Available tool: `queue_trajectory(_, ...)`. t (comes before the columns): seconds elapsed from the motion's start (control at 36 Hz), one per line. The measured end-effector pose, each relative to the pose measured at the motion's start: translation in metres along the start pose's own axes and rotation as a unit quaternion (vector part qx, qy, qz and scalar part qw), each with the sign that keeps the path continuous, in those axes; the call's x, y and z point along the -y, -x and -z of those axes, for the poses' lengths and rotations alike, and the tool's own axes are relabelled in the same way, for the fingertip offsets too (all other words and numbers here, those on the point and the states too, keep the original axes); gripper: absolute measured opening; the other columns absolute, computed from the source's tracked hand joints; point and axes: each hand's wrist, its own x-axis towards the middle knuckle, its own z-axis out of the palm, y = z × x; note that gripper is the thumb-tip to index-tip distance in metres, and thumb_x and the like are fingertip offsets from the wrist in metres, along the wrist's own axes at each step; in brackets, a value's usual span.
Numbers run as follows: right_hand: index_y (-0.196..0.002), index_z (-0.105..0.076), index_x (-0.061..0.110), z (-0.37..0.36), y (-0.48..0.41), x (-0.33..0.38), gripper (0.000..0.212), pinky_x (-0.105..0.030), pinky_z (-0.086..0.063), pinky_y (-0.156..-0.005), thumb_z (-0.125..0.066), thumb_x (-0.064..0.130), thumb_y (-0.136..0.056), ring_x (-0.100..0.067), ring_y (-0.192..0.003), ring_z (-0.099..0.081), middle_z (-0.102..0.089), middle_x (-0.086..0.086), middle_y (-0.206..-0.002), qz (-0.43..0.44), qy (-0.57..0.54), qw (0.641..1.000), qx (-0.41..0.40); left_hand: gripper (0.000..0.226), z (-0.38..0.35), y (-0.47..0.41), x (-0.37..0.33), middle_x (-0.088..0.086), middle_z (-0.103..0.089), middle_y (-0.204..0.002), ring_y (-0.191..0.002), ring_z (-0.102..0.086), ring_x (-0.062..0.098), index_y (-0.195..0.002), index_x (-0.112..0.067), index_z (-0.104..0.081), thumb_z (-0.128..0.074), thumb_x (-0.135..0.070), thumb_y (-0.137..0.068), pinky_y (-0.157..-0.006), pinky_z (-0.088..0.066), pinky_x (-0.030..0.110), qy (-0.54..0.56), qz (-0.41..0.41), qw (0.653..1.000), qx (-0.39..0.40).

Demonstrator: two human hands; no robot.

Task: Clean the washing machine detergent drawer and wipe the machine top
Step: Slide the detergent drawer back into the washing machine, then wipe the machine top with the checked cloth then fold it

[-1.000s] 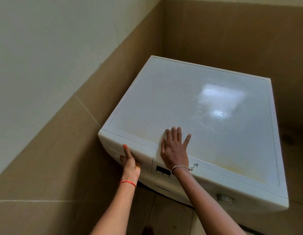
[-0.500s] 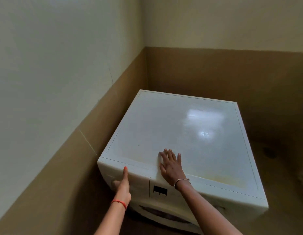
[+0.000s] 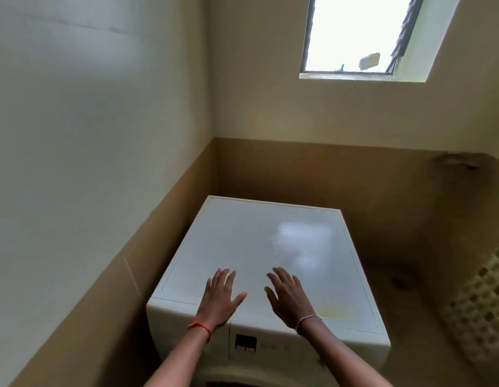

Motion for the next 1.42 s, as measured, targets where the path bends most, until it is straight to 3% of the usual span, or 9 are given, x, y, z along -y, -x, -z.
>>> queue_trajectory(0.08,-0.141,-0.032,0.014,0.016,0.0,0.003,0.105,-0.037,-0.015,-0.115,0.022,0.063,-0.065,-0.017,-0.143,-0.016,-0.024,-0.004,-0.153,-0.013,0.002,1.0,-0.008,0.066,0.004,-0.006,-0.011,0.002,-0.01,-0.158,-0.146,-0.001,0.018,-0.15,-0.019,-0.012,-0.033,-0.051,-0.096,-0.117,-0.001,0.036,-0.026,-0.026,0.999,-0.004)
queue_trajectory(0.31,-0.138,-0.037,0.013,0.028,-0.007,0.002,0.093,-0.035,-0.025,-0.112,0.011,0.057,-0.071,-0.019,-0.138,-0.029,-0.035,-0.006,-0.147,-0.014,0.016,0.998,-0.054,0.064,0.02,-0.018,-0.04,0.002,-0.015,-0.157,-0.146,-0.006,0.017,-0.149,-0.018,-0.015,-0.032,-0.05,-0.097,-0.117,-0.002,0.037,-0.044,-0.079,0.996,-0.027)
queue_trajectory(0.47,-0.138,-0.039,0.011,0.046,-0.009,-0.007,0.12,-0.039,-0.025,-0.111,0.032,0.069,-0.061,-0.024,-0.139,-0.029,-0.036,-0.01,-0.147,-0.017,0.019,0.995,-0.1,0.06,0.042,-0.03,-0.062,0.001,-0.015,-0.157,-0.145,-0.008,0.016,-0.149,-0.019,-0.015,-0.03,-0.048,-0.098,-0.117,-0.003,0.037,-0.062,-0.116,0.99,-0.054)
queue_trajectory(0.56,-0.131,-0.05,0.01,0.067,-0.014,-0.011,0.104,-0.043,-0.035,-0.106,0.021,0.066,-0.078,-0.028,-0.133,-0.041,-0.046,-0.013,-0.14,-0.042,0.029,0.993,-0.105,0.059,0.058,-0.039,-0.078,0.0,-0.016,-0.157,-0.145,-0.009,0.016,-0.149,-0.019,-0.016,-0.029,-0.047,-0.098,-0.117,-0.003,0.037,-0.063,-0.133,0.986,-0.078)
queue_trajectory(0.67,-0.102,-0.07,0.018,0.1,-0.016,-0.022,0.073,-0.032,-0.056,-0.075,-0.002,0.045,-0.099,-0.018,-0.097,-0.068,-0.071,-0.004,-0.106,-0.057,0.07,0.986,-0.14,0.058,0.083,-0.05,-0.107,0.001,-0.019,-0.156,-0.145,-0.011,0.016,-0.148,-0.018,-0.018,-0.03,-0.046,-0.098,-0.117,-0.005,0.036,-0.055,-0.163,0.978,-0.116)
queue_trajectory(0.81,-0.101,-0.07,0.016,0.139,-0.011,-0.036,0.071,-0.031,-0.057,-0.074,-0.004,0.044,-0.098,-0.018,-0.097,-0.068,-0.071,-0.005,-0.104,-0.081,0.137,0.962,-0.22,0.058,0.101,-0.063,-0.15,0.001,-0.023,-0.155,-0.144,-0.013,0.015,-0.147,-0.017,-0.022,-0.032,-0.045,-0.098,-0.116,-0.007,0.034,-0.036,-0.217,0.964,-0.15)
queue_trajectory(0.94,-0.102,-0.071,0.012,0.165,0.003,-0.068,0.05,-0.037,-0.055,-0.077,-0.034,0.041,-0.085,-0.022,-0.101,-0.067,-0.07,-0.008,-0.107,-0.126,0.128,0.953,-0.245,0.056,0.1,-0.072,-0.2,0.001,-0.024,-0.154,-0.144,-0.013,0.014,-0.147,-0.017,-0.022,-0.033,-0.042,-0.098,-0.116,-0.007,0.034,-0.027,-0.265,0.952,-0.149)
queue_trajectory(1.14,-0.102,-0.071,0.013,0.195,0.037,-0.124,0.064,-0.037,-0.056,-0.076,-0.014,0.042,-0.098,-0.021,-0.101,-0.067,-0.07,-0.007,-0.106,-0.167,0.141,0.936,-0.277,0.057,0.089,-0.08,-0.274,0.002,-0.027,-0.153,-0.143,-0.018,0.014,-0.146,-0.016,-0.024,-0.034,-0.044,-0.098,-0.118,-0.011,0.035,-0.016,-0.326,0.936,-0.129)
queue_trajectory(1.42,-0.098,-0.073,0.016,0.233,0.08,-0.254,0.047,-0.034,-0.057,-0.073,-0.036,0.04,-0.082,-0.013,-0.097,-0.068,-0.072,0.001,-0.101,-0.235,0.164,0.922,-0.259,0.053,0.042,-0.115,-0.399,-0.002,-0.036,-0.147,-0.137,-0.03,0.011,-0.143,-0.017,-0.031,-0.039,-0.042,-0.097,-0.113,-0.02,0.025,-0.03,-0.39,0.916,-0.091)
